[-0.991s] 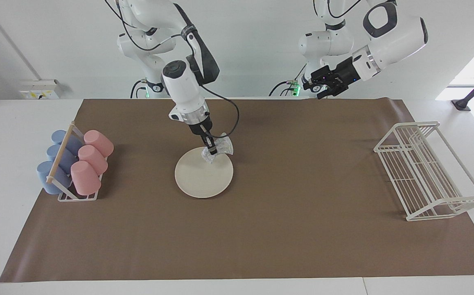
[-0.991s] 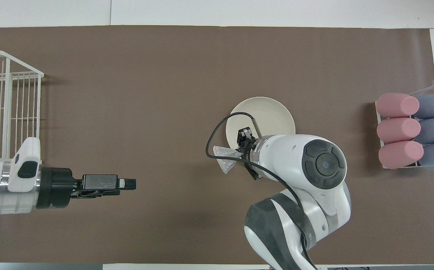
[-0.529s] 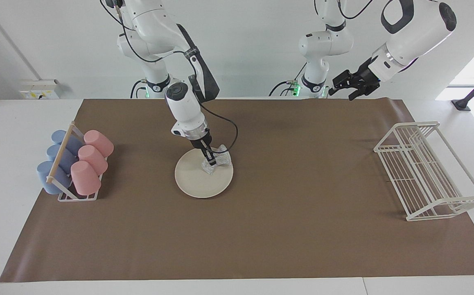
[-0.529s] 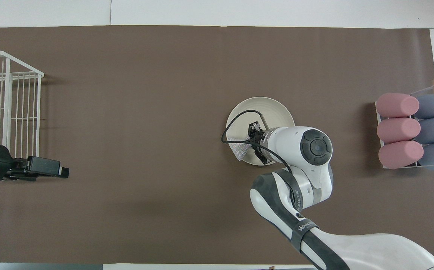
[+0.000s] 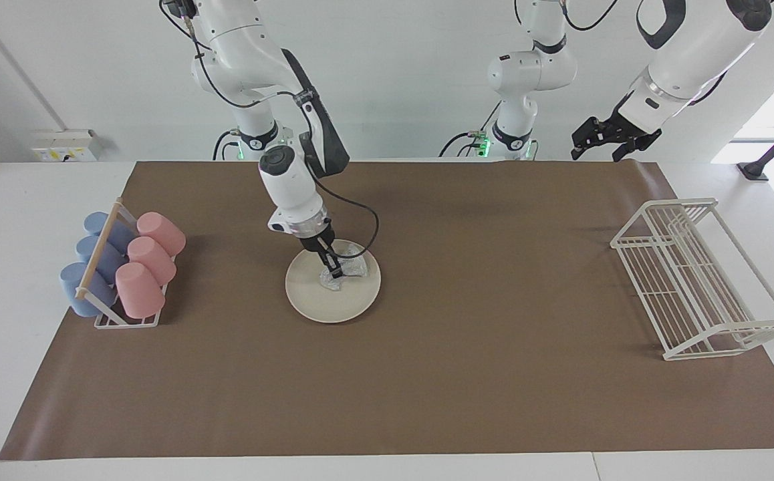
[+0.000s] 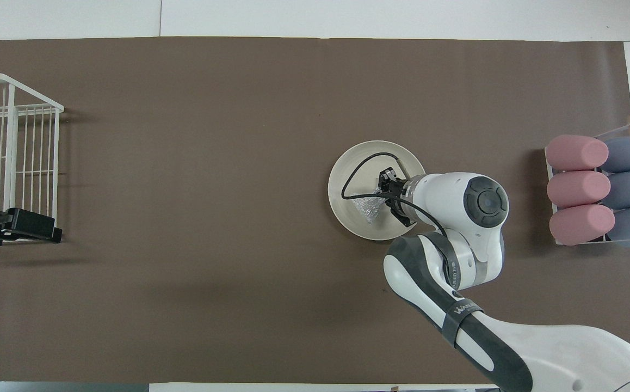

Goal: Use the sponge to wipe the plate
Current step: 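Rub the scraper around the plate surface with the right gripper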

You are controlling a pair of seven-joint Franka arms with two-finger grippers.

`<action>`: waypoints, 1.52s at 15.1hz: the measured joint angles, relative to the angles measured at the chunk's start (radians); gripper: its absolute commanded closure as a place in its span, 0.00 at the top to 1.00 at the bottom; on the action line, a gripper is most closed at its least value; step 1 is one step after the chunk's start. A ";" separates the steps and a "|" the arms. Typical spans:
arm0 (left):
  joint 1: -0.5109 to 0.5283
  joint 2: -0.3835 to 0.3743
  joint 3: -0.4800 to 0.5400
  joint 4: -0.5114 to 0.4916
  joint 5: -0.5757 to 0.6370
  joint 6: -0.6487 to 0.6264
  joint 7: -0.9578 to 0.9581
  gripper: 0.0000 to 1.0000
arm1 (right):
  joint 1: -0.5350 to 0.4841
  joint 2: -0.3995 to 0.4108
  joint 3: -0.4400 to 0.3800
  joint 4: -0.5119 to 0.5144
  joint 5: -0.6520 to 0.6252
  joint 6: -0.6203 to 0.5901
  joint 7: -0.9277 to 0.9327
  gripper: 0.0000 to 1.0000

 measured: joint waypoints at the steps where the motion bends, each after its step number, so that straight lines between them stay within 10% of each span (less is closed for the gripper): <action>1: 0.000 0.018 0.001 0.033 0.002 -0.012 0.000 1.00 | 0.000 0.000 0.001 0.000 0.000 0.000 0.000 0.00; 10: -0.058 0.094 0.034 0.141 0.065 -0.022 -0.015 1.00 | 0.165 0.014 0.005 -0.006 0.088 0.070 0.178 0.00; 23: -0.117 0.107 0.084 0.156 0.061 0.011 -0.142 1.00 | 0.059 0.015 0.003 -0.005 0.093 0.069 0.004 0.00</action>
